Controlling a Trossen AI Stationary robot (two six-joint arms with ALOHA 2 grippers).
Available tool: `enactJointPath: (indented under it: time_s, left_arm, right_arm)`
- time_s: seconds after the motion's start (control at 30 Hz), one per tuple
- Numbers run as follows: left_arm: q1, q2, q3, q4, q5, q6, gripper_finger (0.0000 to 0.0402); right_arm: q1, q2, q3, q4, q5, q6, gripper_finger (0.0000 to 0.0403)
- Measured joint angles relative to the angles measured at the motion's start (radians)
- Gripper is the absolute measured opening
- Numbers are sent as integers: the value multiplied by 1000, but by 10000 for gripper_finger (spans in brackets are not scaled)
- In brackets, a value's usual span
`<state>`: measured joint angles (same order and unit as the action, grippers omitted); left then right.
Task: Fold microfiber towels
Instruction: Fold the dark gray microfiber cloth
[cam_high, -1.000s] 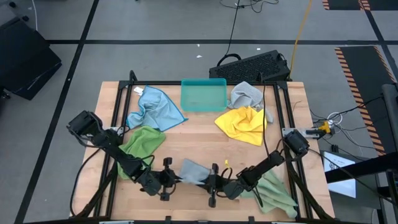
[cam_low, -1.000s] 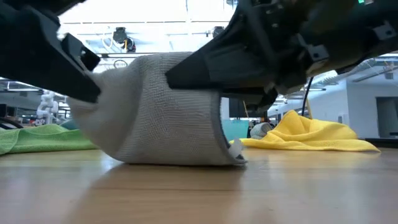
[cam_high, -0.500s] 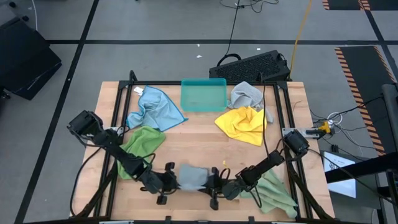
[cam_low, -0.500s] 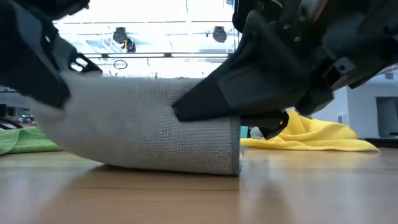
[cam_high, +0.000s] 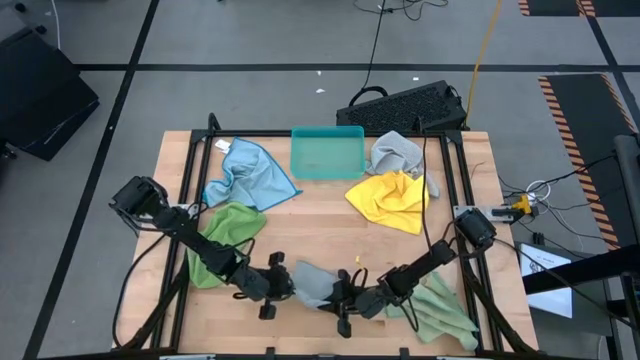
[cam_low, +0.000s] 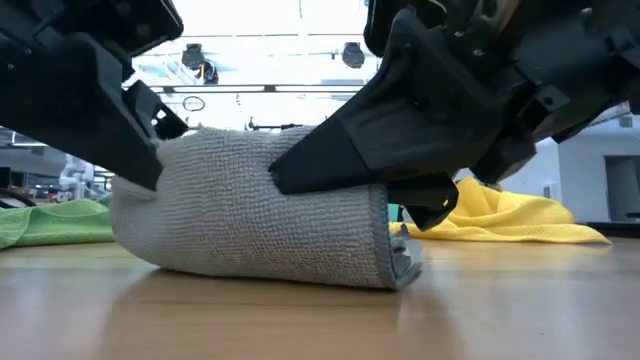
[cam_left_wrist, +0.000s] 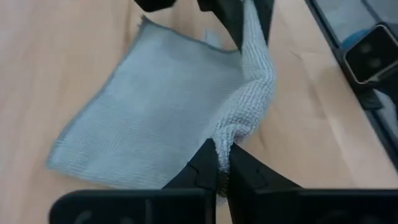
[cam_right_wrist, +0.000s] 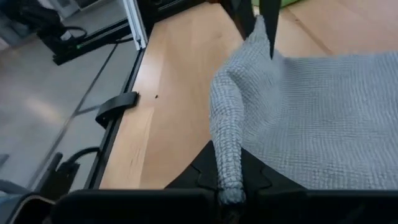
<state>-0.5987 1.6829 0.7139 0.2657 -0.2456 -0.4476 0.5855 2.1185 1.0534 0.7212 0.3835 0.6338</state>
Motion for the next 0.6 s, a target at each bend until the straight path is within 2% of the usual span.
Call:
enactJointPath:
  time_s: [0.17,0.23,0.4,0.6]
  left_arm:
    - [-39,0,0,80,123,-29,11]
    - [-62,0,0,129,141,-32,6]
    - [-85,1,0,189,84,8,14]
    - [-48,1,0,89,25,25,6]
  right_arm:
    - [15,0,0,13,-77,123,11]
    - [24,0,0,19,-94,169,11]
    - [40,0,1,50,-95,176,11]
    - [7,0,0,14,-55,164,11]
